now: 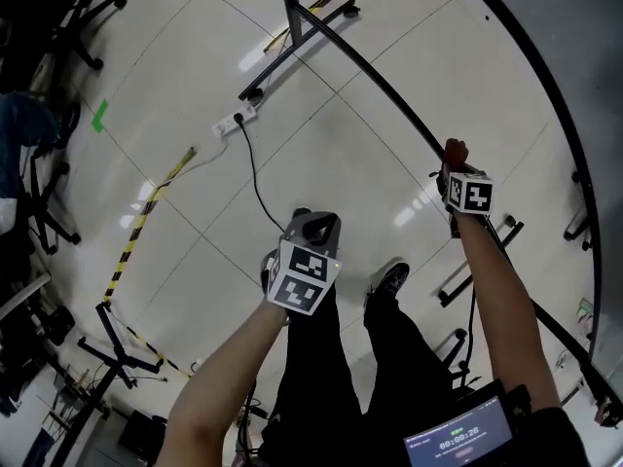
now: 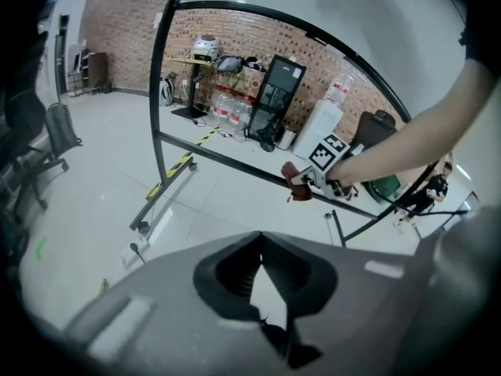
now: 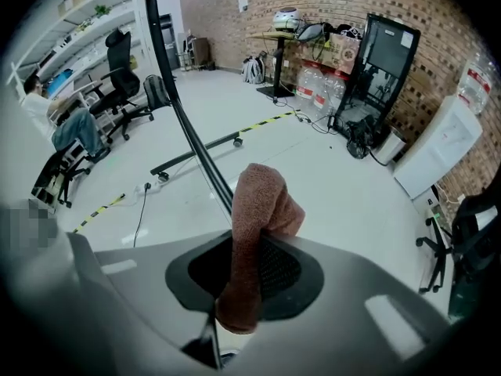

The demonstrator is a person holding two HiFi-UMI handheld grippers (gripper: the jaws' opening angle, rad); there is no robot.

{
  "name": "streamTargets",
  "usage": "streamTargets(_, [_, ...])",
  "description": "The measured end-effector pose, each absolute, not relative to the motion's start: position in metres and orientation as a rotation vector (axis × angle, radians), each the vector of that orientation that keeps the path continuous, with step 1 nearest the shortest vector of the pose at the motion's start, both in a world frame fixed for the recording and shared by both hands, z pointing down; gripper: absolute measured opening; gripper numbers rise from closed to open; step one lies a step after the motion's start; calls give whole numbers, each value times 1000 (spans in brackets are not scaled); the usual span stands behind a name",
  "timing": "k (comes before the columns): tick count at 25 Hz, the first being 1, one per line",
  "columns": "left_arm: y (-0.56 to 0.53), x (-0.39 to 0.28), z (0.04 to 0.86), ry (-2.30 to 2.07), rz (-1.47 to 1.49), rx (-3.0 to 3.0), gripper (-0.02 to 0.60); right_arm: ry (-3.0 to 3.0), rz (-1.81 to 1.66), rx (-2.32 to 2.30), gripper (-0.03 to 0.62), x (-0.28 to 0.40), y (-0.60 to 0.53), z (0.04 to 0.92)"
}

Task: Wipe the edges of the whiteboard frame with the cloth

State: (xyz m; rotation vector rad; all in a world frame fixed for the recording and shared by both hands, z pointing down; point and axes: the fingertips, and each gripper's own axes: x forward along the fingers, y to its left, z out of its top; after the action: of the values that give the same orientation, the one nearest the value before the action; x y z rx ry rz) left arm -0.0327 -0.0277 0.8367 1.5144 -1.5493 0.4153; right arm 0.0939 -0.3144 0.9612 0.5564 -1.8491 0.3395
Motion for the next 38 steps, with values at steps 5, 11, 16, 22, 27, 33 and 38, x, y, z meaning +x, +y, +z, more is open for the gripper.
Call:
streamTargets(5, [-9, -66, 845, -1588, 401, 1473, 3, -1829, 314, 559, 64, 59, -311, 963])
streamTargets(11, [-18, -69, 849, -1565, 398, 1482, 3, -1824, 337, 553, 64, 62, -317, 962])
streamTargets(16, [-37, -73, 852, -1565, 410, 1464, 3, -1824, 342, 550, 64, 59, -321, 963])
streamTargets(22, [-72, -72, 834, -1602, 349, 1431, 3, -1785, 354, 535, 64, 67, -318, 968])
streamTargets(27, [-105, -89, 814, -1670, 286, 1432, 5, -1797, 362, 490, 64, 57, -324, 969])
streamTargets(33, [-109, -106, 827, -1679, 288, 1410, 4, -1780, 352, 505, 64, 57, -329, 970])
streamTargets(38, [-108, -138, 837, -1669, 267, 1425, 4, -1824, 339, 514, 64, 24, -333, 968])
